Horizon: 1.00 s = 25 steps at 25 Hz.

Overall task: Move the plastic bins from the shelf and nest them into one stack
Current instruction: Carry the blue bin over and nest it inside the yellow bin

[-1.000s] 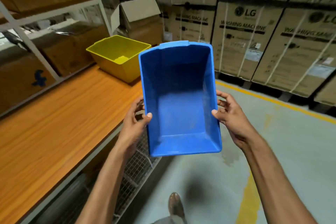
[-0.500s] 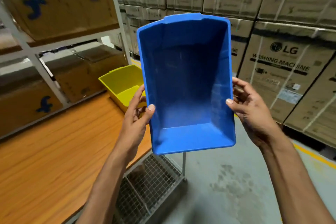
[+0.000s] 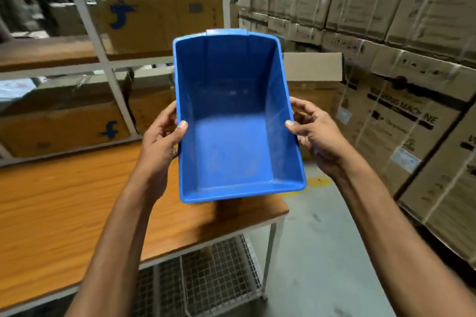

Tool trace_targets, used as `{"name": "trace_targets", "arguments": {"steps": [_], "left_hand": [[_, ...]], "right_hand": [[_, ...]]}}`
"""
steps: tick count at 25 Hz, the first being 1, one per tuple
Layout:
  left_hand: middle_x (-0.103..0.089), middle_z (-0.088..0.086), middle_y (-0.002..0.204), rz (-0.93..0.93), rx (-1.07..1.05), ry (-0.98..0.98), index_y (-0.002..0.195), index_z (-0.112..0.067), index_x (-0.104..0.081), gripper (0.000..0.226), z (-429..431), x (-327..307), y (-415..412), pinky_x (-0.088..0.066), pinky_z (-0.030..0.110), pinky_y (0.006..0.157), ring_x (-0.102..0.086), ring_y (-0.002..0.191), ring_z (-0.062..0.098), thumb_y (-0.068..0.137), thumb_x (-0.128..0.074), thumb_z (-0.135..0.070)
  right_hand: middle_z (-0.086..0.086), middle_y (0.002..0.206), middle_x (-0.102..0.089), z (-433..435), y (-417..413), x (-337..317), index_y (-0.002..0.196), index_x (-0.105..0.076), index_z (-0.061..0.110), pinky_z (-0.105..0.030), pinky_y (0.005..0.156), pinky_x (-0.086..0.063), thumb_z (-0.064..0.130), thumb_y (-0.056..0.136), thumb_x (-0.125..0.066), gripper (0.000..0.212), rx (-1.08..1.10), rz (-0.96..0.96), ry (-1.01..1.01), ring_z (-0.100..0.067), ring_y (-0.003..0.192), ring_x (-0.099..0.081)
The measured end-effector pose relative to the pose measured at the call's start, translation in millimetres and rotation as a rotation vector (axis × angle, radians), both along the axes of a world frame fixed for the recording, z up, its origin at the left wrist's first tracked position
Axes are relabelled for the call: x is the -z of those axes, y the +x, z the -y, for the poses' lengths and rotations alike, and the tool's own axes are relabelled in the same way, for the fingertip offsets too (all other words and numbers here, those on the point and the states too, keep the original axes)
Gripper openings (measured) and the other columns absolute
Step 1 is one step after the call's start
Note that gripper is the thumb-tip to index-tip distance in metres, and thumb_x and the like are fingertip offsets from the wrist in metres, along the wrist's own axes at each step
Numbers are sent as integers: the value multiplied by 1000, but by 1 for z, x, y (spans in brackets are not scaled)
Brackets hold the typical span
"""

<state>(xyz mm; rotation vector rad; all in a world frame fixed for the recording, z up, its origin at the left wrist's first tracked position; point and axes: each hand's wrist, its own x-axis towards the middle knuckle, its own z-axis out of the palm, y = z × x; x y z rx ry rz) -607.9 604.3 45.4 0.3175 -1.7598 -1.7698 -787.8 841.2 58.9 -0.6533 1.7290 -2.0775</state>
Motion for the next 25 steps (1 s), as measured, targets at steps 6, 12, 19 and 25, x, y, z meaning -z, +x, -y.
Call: {"name": "trace_targets", "arguments": {"steps": [6,12,19,25], "left_hand": [[-65,2,141,1,-198,-72,153,-26,-48,51,52,-9,-49,-59,27,88,-67,121,12,106,-50,-5],[-69,-3,133,75,-255,118,149,-29,-52,48,95,4,-81,-57,23,66,-71,102,5,106,-52,-8],[-72,-6,122,194,-239,238,147,-32,-53,45,113,24,-100,-54,36,75,-68,107,11,107,-51,-11],[-74,-4,114,325,-228,313,144,-27,-56,41,109,55,-115,-54,38,78,-68,102,11,107,-49,-11]], "right_hand": [[-4,114,-69,73,-65,-10,125,-62,22,-26,80,-57,-20,92,-49,55,-82,-96,-9,-6,92,-70],[10,87,-72,133,-95,2,117,-65,25,-33,84,-53,-15,92,-50,50,-56,-49,91,-6,79,-68],[6,98,-72,162,-128,29,112,-65,26,-38,89,-47,-11,96,-48,44,-66,73,203,-14,99,-65],[-11,129,-68,163,-161,58,133,-63,17,-38,88,-52,-5,99,-52,42,-165,105,377,-25,122,-65]]}}
